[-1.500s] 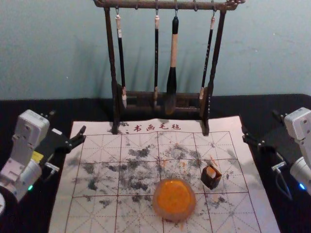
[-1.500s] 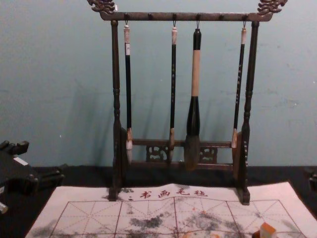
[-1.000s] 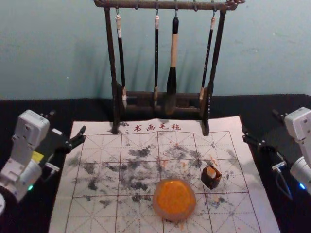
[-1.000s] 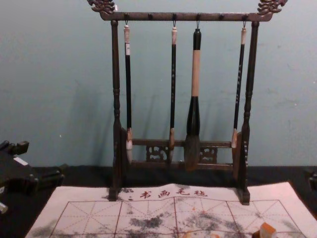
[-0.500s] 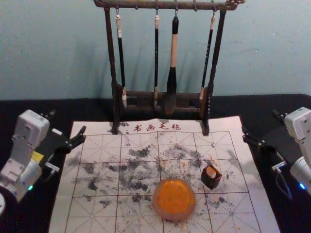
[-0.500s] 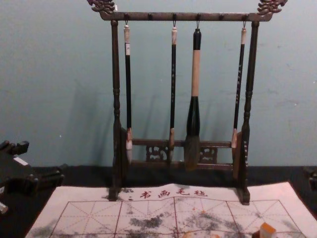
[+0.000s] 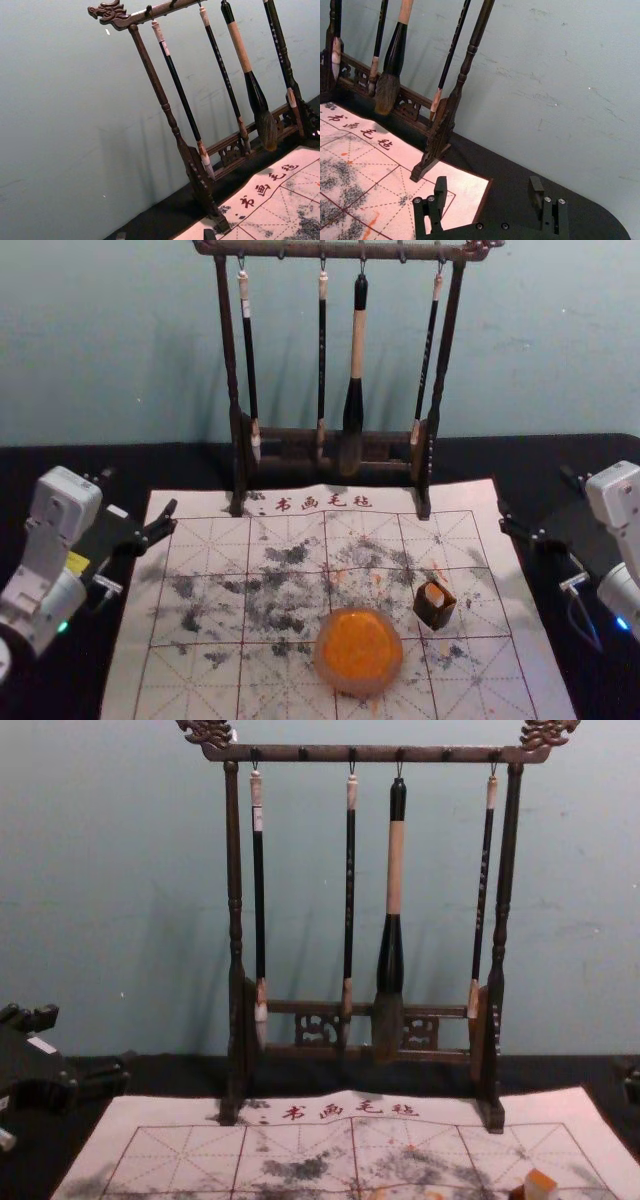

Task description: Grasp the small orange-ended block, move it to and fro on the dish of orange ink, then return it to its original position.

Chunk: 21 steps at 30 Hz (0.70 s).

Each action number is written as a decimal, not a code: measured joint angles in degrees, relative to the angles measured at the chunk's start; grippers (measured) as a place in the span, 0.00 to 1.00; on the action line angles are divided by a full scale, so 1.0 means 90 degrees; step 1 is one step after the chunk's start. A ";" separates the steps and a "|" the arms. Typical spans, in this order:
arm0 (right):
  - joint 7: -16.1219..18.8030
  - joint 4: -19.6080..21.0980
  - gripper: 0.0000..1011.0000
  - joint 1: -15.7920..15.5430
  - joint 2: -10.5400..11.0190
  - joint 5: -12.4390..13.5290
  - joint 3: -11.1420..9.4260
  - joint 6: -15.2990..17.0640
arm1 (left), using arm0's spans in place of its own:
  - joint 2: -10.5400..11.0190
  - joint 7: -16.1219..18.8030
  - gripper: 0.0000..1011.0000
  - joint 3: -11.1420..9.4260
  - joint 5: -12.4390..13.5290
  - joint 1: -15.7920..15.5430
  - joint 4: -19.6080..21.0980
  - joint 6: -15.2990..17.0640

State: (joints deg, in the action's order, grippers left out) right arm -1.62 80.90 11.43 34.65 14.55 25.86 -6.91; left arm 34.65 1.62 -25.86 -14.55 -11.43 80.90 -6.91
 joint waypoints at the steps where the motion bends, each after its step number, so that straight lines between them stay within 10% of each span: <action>1: 0.0000 0.0000 0.99 0.0000 0.0000 0.0000 0.0000 0.0000 | 0.0000 0.0000 0.99 0.0000 0.0000 0.0000 0.0000 0.0000; 21: 0.0380 0.0642 0.99 -0.0476 0.0245 0.0241 -0.0434 -0.0098 | 0.0000 0.0000 0.99 0.0000 0.0000 0.0000 0.0000 0.0000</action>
State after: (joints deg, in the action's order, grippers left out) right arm 1.80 86.67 7.15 36.86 16.72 21.96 -7.79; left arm 34.64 1.62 -25.86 -14.55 -11.43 80.90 -6.91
